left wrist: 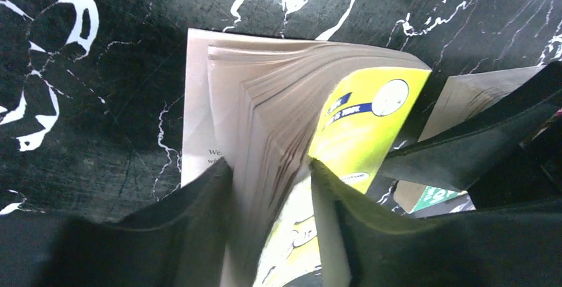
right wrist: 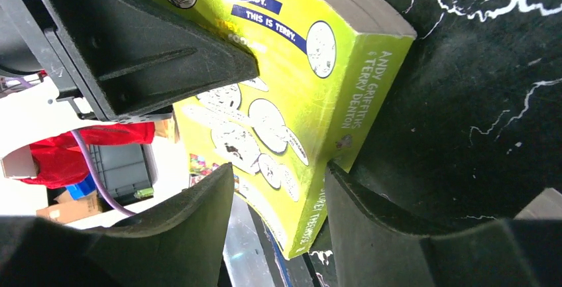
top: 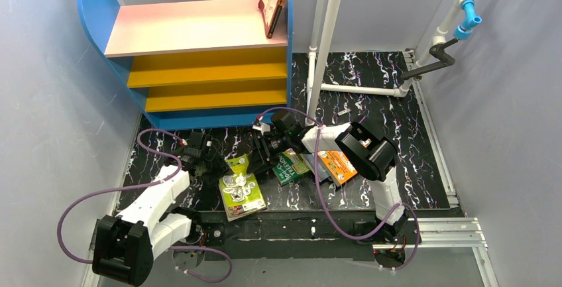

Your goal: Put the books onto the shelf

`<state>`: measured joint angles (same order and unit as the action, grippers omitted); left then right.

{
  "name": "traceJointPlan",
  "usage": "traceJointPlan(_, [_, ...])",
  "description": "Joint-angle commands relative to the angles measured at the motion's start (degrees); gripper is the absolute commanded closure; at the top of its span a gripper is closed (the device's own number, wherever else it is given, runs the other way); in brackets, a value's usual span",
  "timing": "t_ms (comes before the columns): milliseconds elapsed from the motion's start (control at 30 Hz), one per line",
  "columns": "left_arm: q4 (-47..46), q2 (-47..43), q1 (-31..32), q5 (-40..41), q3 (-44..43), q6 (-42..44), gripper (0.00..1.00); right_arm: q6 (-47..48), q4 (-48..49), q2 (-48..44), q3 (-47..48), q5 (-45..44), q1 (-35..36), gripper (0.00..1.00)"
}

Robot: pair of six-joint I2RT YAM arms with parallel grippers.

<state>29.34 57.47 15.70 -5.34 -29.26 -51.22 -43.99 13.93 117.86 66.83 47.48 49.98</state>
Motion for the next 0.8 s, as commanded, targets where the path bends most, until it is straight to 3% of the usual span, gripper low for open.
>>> traceJointPlan(0, [-0.9, -2.66, 0.53, -2.62, -1.84, -2.2, 0.66, -1.71, 5.81, -1.97, -0.24, 3.09, 1.75, 0.4])
traceJointPlan(133, [0.21, -3.45, 0.5, -2.5, -2.8, -1.77, 1.0, -1.93, 5.68, -2.33, -0.75, 2.62, 1.4, 0.4])
traceJointPlan(500, [6.53, -6.83, 0.48, -6.69, -12.66, 4.83, 1.0, -1.76, 4.46, -11.88, -5.51, -3.08, -1.7, 0.37])
traceJointPlan(767, [13.06, -8.99, 0.49, -17.24, -25.57, 10.93, 1.0, -7.85, 13.36, -22.73, -12.75, -5.64, -3.86, 0.32])
